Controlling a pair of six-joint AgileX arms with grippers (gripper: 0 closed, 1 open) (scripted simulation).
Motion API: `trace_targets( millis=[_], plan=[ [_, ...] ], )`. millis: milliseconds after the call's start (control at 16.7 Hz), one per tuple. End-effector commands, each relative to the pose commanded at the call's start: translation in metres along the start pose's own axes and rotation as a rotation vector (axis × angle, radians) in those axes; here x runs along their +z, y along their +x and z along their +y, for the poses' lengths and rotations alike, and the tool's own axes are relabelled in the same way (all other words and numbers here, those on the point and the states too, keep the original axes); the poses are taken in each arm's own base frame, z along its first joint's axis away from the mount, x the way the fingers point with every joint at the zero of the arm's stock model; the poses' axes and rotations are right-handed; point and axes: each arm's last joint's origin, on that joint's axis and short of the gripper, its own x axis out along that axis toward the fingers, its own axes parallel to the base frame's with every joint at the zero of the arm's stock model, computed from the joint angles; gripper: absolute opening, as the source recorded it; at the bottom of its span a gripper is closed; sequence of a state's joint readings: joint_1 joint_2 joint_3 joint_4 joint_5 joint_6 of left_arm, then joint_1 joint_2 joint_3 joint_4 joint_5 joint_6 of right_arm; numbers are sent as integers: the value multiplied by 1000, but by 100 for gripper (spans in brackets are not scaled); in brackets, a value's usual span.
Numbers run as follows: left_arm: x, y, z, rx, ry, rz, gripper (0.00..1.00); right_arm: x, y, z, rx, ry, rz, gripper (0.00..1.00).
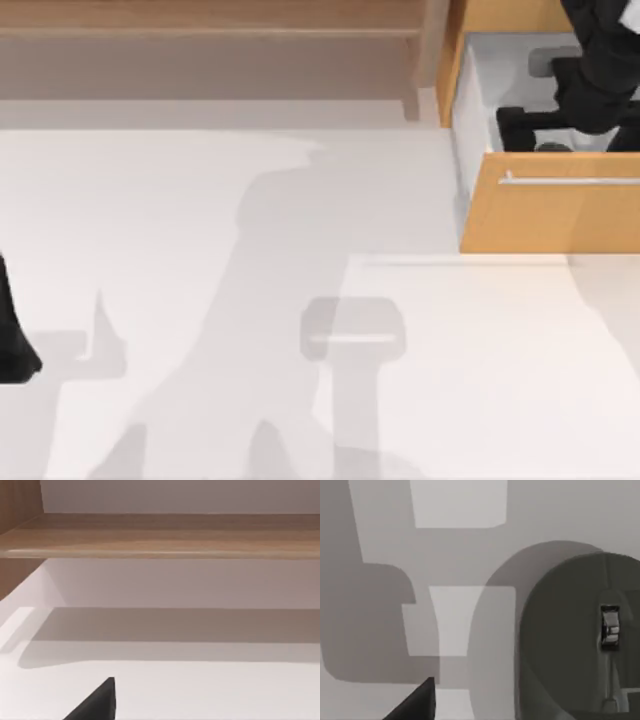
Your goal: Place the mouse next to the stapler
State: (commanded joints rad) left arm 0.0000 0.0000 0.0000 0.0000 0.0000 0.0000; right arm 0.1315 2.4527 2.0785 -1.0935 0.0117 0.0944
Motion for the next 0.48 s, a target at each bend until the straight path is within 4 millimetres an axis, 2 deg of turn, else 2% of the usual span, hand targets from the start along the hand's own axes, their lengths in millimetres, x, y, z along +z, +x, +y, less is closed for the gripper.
trace_targets(
  millis=[240, 480],
  plan=[
    [0, 0, 0, 0, 0, 0, 100, 0, 0, 0, 0, 0, 0, 100],
    [0, 0, 0, 0, 0, 0, 100, 0, 0, 0, 0, 0, 0, 70]
  ],
)
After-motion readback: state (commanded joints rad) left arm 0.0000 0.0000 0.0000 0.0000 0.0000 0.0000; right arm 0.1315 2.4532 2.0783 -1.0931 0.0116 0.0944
